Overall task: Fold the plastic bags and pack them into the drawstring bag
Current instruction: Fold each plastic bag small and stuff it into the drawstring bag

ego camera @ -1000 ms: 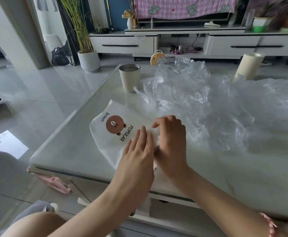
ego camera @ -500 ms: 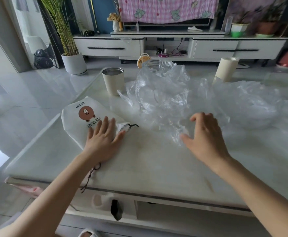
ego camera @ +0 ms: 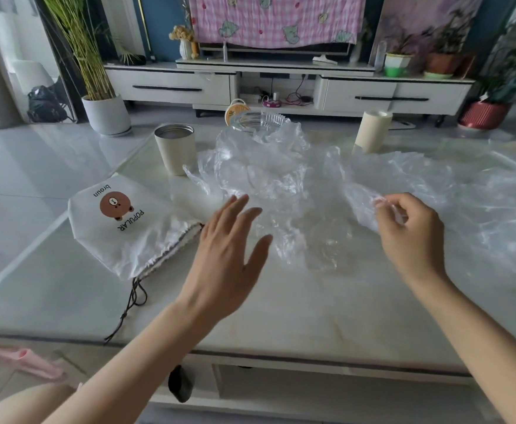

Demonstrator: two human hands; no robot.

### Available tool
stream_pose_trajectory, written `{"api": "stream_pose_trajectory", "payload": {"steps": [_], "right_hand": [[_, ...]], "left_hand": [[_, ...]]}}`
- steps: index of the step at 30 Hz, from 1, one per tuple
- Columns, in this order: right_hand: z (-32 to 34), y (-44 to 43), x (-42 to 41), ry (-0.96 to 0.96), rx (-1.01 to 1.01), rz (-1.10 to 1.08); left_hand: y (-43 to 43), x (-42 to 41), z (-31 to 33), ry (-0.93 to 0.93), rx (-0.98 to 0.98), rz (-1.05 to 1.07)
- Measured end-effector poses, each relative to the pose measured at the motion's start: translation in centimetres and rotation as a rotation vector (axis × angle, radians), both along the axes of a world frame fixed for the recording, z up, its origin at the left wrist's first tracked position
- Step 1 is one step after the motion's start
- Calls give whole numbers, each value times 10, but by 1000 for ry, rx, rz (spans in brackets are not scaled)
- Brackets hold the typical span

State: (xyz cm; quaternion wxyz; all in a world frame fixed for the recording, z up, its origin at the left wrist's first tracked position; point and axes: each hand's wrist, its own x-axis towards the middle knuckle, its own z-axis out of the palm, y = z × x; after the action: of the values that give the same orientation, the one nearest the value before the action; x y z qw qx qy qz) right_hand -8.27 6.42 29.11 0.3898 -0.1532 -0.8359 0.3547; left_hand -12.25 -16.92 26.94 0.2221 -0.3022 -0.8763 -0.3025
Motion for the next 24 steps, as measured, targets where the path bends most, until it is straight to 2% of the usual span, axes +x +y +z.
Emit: {"api": "stream_pose_trajectory", "payload": {"steps": [3,5,7,10,13,16,20,22,24], "right_hand": [[12,-10,21,81,-93,225],[17,-17,35,72,-30,419],[16,-25,47,48,267,537],[-2,-34,58,68,752,658],[-21,-28,66,-11,946,688],[-30,-12,72,-144,918,693],[-36,-7,82,-404,738,709],[-34,-10,87,-450,651,684],[-31,-16,88,-422,668,641]], "left_hand": [[14,10,4,5,57,-82],[19,14,6,2,114,-141],[23,15,8,42,88,-196],[23,18,3,196,-61,-219],[16,20,-12,349,-111,-204],[-2,24,-28,396,-200,-269],[-10,43,-41,251,-321,-398],[-9,48,-44,175,-322,-382],[-9,48,-44,123,-273,-362]]}}
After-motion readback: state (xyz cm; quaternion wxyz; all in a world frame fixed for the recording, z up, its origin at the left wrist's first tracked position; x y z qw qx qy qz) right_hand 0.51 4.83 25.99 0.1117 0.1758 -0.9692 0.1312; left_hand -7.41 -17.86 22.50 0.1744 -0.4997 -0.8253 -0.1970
